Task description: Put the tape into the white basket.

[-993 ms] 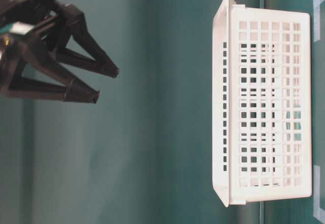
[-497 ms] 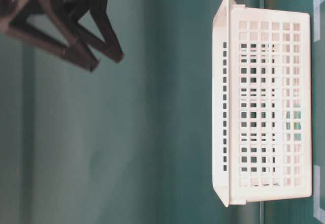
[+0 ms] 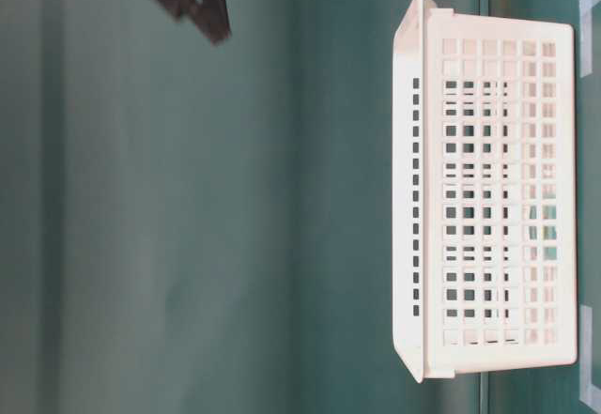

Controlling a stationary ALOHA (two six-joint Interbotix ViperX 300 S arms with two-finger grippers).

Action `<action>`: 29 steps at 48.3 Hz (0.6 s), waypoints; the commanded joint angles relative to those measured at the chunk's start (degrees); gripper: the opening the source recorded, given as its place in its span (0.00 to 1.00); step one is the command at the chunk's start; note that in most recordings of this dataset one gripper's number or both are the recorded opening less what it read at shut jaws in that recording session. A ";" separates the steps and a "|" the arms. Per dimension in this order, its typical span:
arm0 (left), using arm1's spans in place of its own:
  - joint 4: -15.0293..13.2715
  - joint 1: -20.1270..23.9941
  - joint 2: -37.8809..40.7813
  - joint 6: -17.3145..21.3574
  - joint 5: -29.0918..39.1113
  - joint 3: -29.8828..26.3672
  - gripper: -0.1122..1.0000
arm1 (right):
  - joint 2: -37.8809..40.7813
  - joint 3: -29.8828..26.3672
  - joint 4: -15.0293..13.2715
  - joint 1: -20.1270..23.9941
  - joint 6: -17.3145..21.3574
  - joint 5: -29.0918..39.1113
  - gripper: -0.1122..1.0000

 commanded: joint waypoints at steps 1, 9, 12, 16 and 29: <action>0.00 0.26 0.44 0.09 -0.70 -0.62 0.78 | -2.64 2.37 -0.44 0.09 -0.09 -2.55 0.98; 0.09 0.18 0.44 0.26 -0.70 -0.35 0.78 | -6.94 8.70 -3.08 0.09 -0.26 -7.29 0.98; 0.09 0.26 0.44 0.26 -0.79 -0.18 0.78 | -8.09 10.20 -4.75 0.09 -0.18 -8.44 0.98; 0.09 0.26 0.35 0.26 -1.14 0.00 0.78 | -9.40 11.51 -6.33 0.00 -0.18 -8.96 0.98; 0.09 0.26 0.44 0.18 -3.16 0.00 0.78 | -15.03 16.52 -8.88 -1.05 -0.09 -8.88 0.98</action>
